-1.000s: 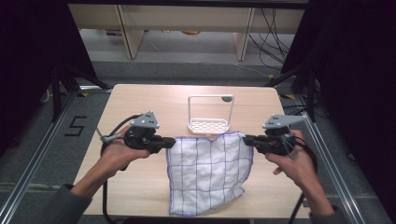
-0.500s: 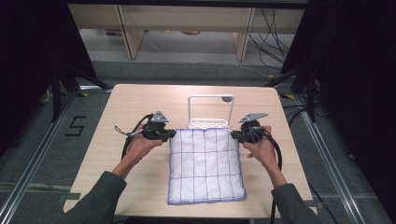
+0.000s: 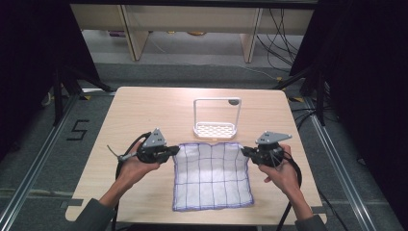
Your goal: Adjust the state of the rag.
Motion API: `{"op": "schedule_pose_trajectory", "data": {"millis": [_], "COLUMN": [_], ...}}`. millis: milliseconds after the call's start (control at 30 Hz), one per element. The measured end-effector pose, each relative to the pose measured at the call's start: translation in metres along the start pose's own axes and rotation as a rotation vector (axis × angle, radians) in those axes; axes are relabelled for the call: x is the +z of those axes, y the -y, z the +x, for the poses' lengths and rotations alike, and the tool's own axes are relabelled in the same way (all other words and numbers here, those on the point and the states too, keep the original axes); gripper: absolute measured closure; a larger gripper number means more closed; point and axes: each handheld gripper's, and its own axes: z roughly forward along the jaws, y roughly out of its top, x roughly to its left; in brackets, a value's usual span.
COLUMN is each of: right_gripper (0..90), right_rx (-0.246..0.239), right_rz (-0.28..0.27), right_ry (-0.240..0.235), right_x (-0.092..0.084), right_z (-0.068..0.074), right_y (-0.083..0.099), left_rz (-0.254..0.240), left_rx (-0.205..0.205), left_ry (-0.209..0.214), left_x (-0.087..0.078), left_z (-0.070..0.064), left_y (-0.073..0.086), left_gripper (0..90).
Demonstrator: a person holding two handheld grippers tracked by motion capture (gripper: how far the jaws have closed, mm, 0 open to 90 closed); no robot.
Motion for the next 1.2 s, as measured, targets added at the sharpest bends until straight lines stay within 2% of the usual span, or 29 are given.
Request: {"op": "schedule_pose_trajectory", "data": {"millis": [33, 133, 167, 200, 267, 300, 333, 367, 433, 500, 533, 567, 600, 633, 667, 700, 733, 767, 833, 867, 933, 967, 1000, 1033, 1067, 1100, 1133, 1167, 1200], "right_gripper": [85.7, 85.8, 85.7, 85.8, 85.5, 85.5, 85.5, 85.4, 85.4, 85.3, 85.1, 84.8, 84.5, 84.5, 84.5, 84.5, 84.5, 84.5, 83.7, 83.7, 82.0, 79.8, 73.7, 70.1, 66.4, 63.8, 59.8, 57.2, 55.4], "right_rx": [0.013, 0.003, 0.015, 0.004, -0.009, 0.006, -0.005, 0.018, 0.016, 0.008, 0.023, 0.012, 0.034, 0.011, 0.013, 0.036, 0.017, 0.031, 0.056, 0.024, 0.021, 0.023, 0.032, 0.042, 0.06, 0.07, 0.07, 0.093, 0.1], "right_rz": [0.0, -0.023, -0.026, -0.028, -0.028, -0.018, -0.021, -0.012, -0.013, -0.011, 0.002, 0.001, 0.009, 0.004, 0.013, 0.017, 0.014, 0.022, 0.034, 0.039, 0.052, 0.059, 0.072, 0.08, 0.069, 0.057, 0.038, 0.022, 0.006], "right_ry": [-0.008, -0.019, -0.03, -0.024, -0.035, -0.046, -0.048, -0.047, -0.055, -0.061, -0.07, -0.067, -0.074, -0.071, -0.079, -0.079, -0.083, -0.091, -0.094, -0.101, -0.101, -0.108, -0.126, -0.14, -0.138, -0.117, -0.137, -0.124, -0.104], "right_x": [-0.004, -0.015, -0.017, -0.02, -0.022, -0.023, -0.022, -0.022, -0.022, -0.021, -0.021, -0.021, -0.02, -0.02, -0.02, -0.021, -0.021, -0.022, -0.023, -0.022, -0.022, -0.022, -0.023, -0.024, -0.027, -0.032, -0.036, -0.042, -0.047], "right_z": [0.005, 0.015, 0.018, 0.02, 0.025, 0.028, 0.029, 0.032, 0.033, 0.034, 0.036, 0.036, 0.039, 0.038, 0.039, 0.042, 0.04, 0.043, 0.046, 0.045, 0.048, 0.049, 0.049, 0.05, 0.051, 0.051, 0.049, 0.049, 0.047], "right_y": [0.004, 0.017, 0.021, 0.025, 0.032, 0.036, 0.038, 0.041, 0.046, 0.05, 0.052, 0.054, 0.056, 0.058, 0.06, 0.062, 0.064, 0.066, 0.07, 0.073, 0.078, 0.081, 0.083, 0.086, 0.09, 0.092, 0.095, 0.096, 0.097], "left_rz": [-0.009, -0.04, -0.039, -0.044, -0.019, -0.019, -0.023, -0.005, -0.012, 0.002, -0.006, -0.006, -0.003, 0.001, 0.006, 0.007, 0.009, 0.014, 0.031, 0.032, 0.044, 0.05, 0.051, 0.032, 0.036, 0.024, 0.015, -0.014, -0.022], "left_rx": [0.004, 0.0, 0.006, 0.014, 0.038, 0.037, 0.037, 0.044, 0.03, 0.033, 0.018, 0.022, 0.022, 0.024, 0.031, 0.03, 0.023, 0.017, 0.044, 0.046, 0.03, 0.032, 0.036, 0.018, 0.014, -0.015, -0.032, -0.046, -0.063], "left_ry": [0.008, 0.017, 0.028, 0.03, 0.034, 0.041, 0.044, 0.043, 0.048, 0.051, 0.073, 0.081, 0.086, 0.099, 0.098, 0.1, 0.114, 0.116, 0.136, 0.141, 0.161, 0.166, 0.179, 0.186, 0.191, 0.196, 0.197, 0.185, 0.168], "left_x": [-0.004, -0.012, -0.015, -0.016, -0.018, -0.018, -0.017, -0.017, -0.014, -0.013, -0.012, -0.012, -0.012, -0.012, -0.012, -0.012, -0.013, -0.013, -0.012, -0.011, -0.01, -0.01, -0.011, -0.011, -0.013, -0.016, -0.019, -0.022, -0.024], "left_z": [-0.005, -0.021, -0.026, -0.03, -0.038, -0.04, -0.042, -0.045, -0.049, -0.052, -0.053, -0.055, -0.056, -0.058, -0.059, -0.061, -0.064, -0.067, -0.069, -0.071, -0.074, -0.076, -0.076, -0.078, -0.077, -0.078, -0.076, -0.074, -0.071], "left_y": [0.003, 0.013, 0.016, 0.019, 0.025, 0.027, 0.03, 0.033, 0.039, 0.043, 0.045, 0.047, 0.049, 0.05, 0.052, 0.054, 0.057, 0.06, 0.064, 0.068, 0.073, 0.076, 0.077, 0.079, 0.08, 0.079, 0.077, 0.075, 0.074], "left_gripper": [86.9, 86.9, 86.9, 86.9, 86.8, 86.8, 86.8, 86.8, 86.7, 86.6, 86.5, 86.4, 86.3, 86.3, 86.3, 86.3, 86.3, 86.3, 86.1, 85.9, 84.3, 81.8, 73.3, 67.9, 63.3, 58.3, 52.0, 48.1, 47.3]}}
